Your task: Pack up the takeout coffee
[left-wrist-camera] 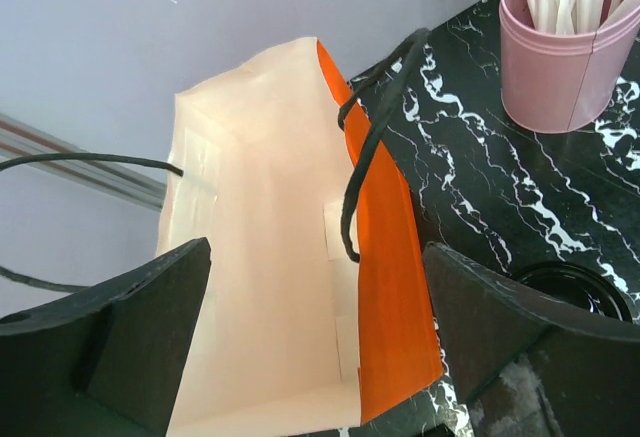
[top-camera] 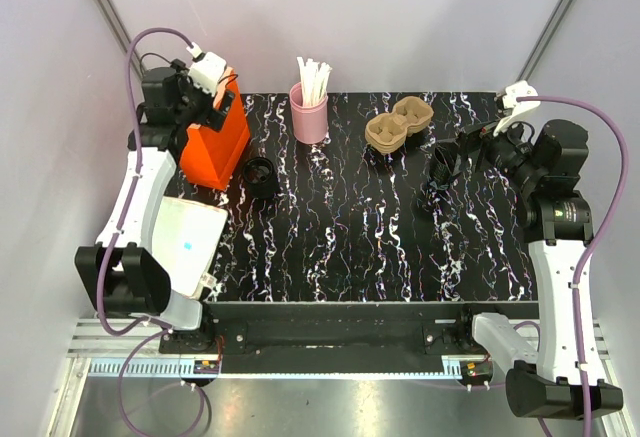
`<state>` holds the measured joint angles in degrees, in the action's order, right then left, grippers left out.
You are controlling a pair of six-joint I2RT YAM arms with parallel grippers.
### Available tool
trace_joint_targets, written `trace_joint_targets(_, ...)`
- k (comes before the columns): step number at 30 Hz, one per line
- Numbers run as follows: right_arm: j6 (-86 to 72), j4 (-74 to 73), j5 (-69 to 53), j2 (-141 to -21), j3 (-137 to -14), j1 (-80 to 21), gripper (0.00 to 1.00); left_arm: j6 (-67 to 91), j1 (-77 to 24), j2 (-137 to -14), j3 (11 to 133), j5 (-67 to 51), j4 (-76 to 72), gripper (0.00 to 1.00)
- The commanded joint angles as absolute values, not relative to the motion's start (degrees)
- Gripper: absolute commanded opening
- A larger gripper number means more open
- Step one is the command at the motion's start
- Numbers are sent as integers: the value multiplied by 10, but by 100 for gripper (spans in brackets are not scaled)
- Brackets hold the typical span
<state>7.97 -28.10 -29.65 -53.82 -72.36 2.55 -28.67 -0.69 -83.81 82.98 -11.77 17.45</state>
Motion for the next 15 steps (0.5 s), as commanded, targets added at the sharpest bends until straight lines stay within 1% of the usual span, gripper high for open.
trace_joint_targets(1,90,-257,-302,-536,-725,23,100,-287,-4,-849,851,-140,175,91)
trace_joint_targets(2,90,-257,-302,-537,-725,23,100,-289,-4,-851,850,-141,178,88)
trace_joint_targets(7,90,-257,-304,-538,-725,23,100,-299,-4,-870,850,-133,186,82)
trace_joint_targets(8,90,-257,-304,-537,-725,23,100,-300,-4,-874,852,-130,188,77)
trace_joint_targets(12,89,-258,-304,-538,-725,23,100,-301,-4,-891,854,-126,192,68)
trace_joint_targets(14,89,-258,-304,-540,-725,23,100,-301,-4,-893,853,-125,192,66)
trace_joint_targets(15,89,-258,-305,-541,-725,23,100,-301,-4,-895,854,-125,192,61)
